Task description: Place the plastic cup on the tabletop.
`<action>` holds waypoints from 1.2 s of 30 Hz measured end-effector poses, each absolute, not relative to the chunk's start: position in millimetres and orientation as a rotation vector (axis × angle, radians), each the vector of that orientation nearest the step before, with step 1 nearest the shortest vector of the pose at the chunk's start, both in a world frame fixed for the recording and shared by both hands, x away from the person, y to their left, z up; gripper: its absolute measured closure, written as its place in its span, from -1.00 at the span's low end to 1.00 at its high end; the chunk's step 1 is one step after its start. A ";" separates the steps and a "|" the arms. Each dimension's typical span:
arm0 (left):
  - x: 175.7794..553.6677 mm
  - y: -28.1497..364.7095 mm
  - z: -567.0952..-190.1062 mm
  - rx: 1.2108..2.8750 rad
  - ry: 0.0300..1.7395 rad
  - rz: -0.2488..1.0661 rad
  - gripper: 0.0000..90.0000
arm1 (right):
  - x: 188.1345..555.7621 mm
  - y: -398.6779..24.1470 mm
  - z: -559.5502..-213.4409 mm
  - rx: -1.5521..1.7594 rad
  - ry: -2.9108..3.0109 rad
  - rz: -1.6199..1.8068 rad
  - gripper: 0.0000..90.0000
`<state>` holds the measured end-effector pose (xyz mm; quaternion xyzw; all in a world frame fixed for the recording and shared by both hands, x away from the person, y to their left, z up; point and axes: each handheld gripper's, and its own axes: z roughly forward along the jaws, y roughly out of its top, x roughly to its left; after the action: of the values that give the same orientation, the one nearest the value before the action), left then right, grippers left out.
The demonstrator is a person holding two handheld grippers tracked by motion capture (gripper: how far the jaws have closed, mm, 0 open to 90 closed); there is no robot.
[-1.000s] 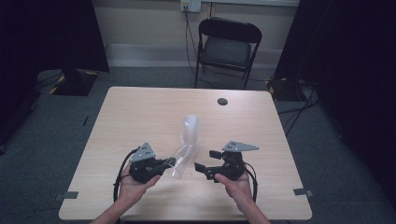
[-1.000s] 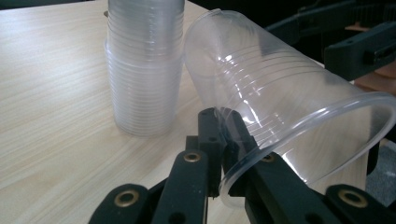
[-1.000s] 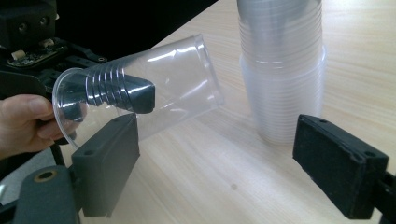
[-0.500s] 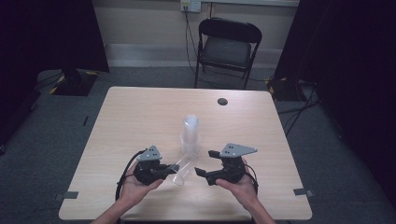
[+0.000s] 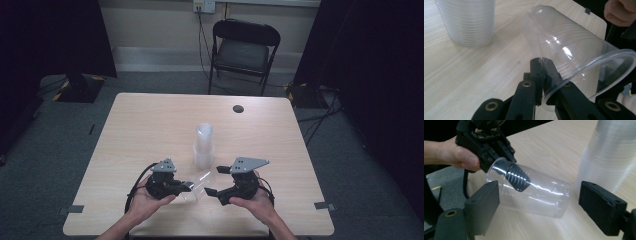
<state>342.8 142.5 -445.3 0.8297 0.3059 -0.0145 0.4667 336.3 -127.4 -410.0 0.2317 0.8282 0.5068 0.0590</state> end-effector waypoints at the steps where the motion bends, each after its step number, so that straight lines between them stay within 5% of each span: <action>1: 343.0 142.0 -445.6 2.037 0.750 -0.050 0.97 | 336.3 -127.4 -410.0 0.702 2.509 1.535 -0.63; 36: 355.1 139.8 -447.9 2.024 0.793 -0.289 1.00 | 321.8 -90.8 -428.6 0.312 2.619 1.172 -0.81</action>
<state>355.1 139.8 -447.9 0.8210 0.3218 -0.1171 0.4568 321.8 -90.8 -428.6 0.1071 0.9001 0.4027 0.1273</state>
